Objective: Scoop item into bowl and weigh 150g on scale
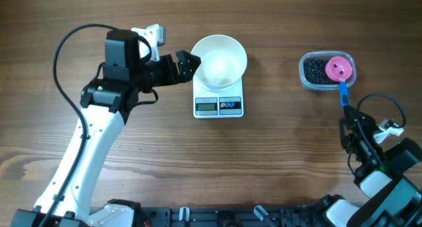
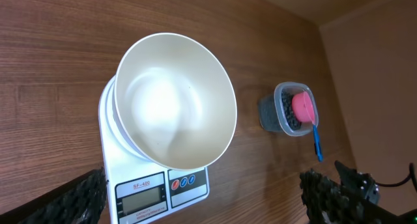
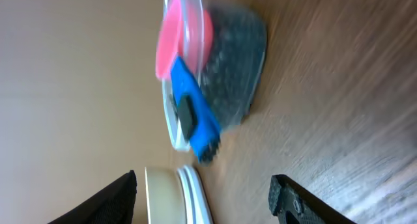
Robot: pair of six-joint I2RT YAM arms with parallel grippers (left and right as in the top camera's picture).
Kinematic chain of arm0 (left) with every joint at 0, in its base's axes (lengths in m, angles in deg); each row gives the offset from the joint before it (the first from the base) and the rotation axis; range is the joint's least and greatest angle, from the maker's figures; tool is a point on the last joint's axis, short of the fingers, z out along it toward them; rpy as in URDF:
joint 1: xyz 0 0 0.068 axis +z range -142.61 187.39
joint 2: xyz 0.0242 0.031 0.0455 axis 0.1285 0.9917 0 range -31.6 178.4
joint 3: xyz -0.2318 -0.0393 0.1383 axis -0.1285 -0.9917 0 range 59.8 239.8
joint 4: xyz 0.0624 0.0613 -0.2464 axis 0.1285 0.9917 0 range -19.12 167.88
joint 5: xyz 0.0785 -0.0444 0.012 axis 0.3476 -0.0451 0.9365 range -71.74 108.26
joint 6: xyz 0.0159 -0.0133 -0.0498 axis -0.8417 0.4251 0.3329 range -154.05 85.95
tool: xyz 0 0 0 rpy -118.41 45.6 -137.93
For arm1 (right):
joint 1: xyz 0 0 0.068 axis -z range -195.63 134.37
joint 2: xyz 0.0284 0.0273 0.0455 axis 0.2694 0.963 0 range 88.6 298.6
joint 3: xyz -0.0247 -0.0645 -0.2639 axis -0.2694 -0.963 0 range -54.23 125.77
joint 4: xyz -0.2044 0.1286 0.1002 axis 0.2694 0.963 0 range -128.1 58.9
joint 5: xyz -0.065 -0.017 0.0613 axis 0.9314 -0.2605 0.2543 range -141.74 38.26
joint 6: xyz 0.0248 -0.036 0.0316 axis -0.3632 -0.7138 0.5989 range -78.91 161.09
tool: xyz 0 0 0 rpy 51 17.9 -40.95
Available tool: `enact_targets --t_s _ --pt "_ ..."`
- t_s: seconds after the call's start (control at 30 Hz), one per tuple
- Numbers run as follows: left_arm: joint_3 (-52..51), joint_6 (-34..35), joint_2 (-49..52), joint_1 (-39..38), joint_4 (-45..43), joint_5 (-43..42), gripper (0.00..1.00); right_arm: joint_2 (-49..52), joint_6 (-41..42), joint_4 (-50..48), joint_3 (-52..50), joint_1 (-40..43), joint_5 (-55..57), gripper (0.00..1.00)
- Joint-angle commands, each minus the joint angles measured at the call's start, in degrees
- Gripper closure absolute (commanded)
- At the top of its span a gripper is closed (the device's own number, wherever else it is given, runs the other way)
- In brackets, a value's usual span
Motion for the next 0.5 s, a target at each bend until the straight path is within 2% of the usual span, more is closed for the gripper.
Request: enact_targets --t_s 0.0,0.07,0.17,0.23,0.3,0.33,0.37,0.47 --pt "0.37 -0.92 -0.2 -0.11 0.92 1.11 0.0 -0.22 7.67 -4.26 -0.26 -0.94 4.42 0.36" --pt "0.37 -0.92 -0.2 -0.09 1.14 2.05 0.0 -0.22 8.37 -4.57 -0.24 -1.81 6.23 0.43" --pt "0.37 -0.92 -0.2 -0.09 1.09 2.05 0.0 -0.2 9.2 -4.48 -0.24 -4.68 6.43 0.43" --pt "0.37 -0.9 -0.2 -0.11 1.11 2.03 0.0 -0.11 9.25 -5.03 -0.24 -7.96 10.69 0.47" --pt "0.37 -0.92 -0.2 -0.09 1.68 2.03 0.0 -0.11 8.96 -8.5 -0.24 -8.31 12.04 0.57" --pt "0.37 -0.94 -0.2 -0.09 2.93 2.1 0.0 -0.13 8.92 -11.34 -0.24 -8.31 12.07 0.84" --pt "0.37 -0.94 -0.2 -0.09 3.5 2.56 0.0 -0.13 8.66 -13.03 -0.24 -8.31 11.69 0.94" --pt "0.37 -0.92 -0.2 -0.09 3.65 3.56 0.0 -0.13 7.43 -16.5 -0.22 -8.31 8.55 0.95"
